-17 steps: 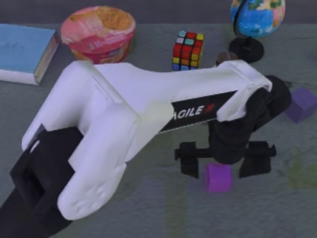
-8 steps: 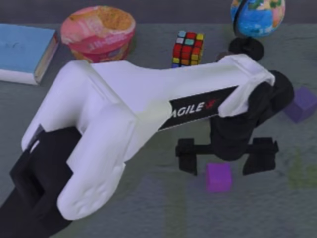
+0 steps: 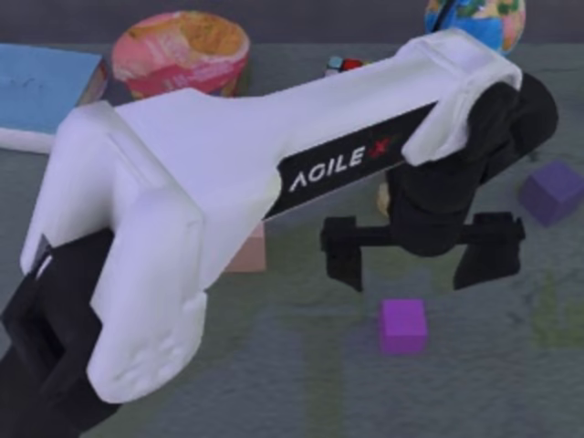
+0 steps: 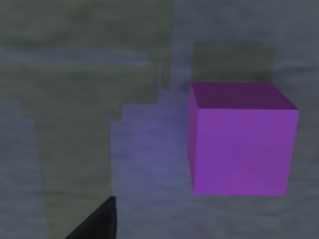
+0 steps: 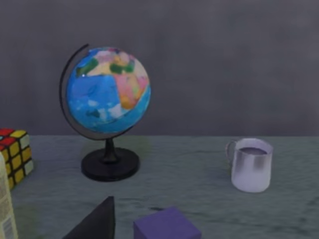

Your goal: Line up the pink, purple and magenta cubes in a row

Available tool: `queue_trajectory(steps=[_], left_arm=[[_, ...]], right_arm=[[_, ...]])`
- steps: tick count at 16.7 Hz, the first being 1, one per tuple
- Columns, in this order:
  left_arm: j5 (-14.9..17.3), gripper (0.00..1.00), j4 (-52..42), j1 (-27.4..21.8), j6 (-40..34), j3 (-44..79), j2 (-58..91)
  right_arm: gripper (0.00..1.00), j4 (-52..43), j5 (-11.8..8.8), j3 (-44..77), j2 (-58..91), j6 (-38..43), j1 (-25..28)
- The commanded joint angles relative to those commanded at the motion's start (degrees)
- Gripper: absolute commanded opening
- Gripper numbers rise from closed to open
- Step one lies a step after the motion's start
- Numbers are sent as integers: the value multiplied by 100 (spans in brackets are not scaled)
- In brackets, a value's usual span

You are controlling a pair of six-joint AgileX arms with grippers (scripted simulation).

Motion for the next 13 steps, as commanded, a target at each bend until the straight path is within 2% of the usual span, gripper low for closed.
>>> queue_trajectory(steps=[3,6,9,13], left_arm=[[0,100,15,-32,1,-12,19],[-16,100,220,137,59,-339,-318],[-46,100,718,565,209,-1152,-1175],[-84,100,1736,1444,604,-2877,-3139]], right_arm=[[100,0,0,0,0,0,0],[100,-223,2,324,322,-86,8],[100,-728,-2,1109,1108,-283,33],[100,-1799,-10,2853,2987,-696,87]])
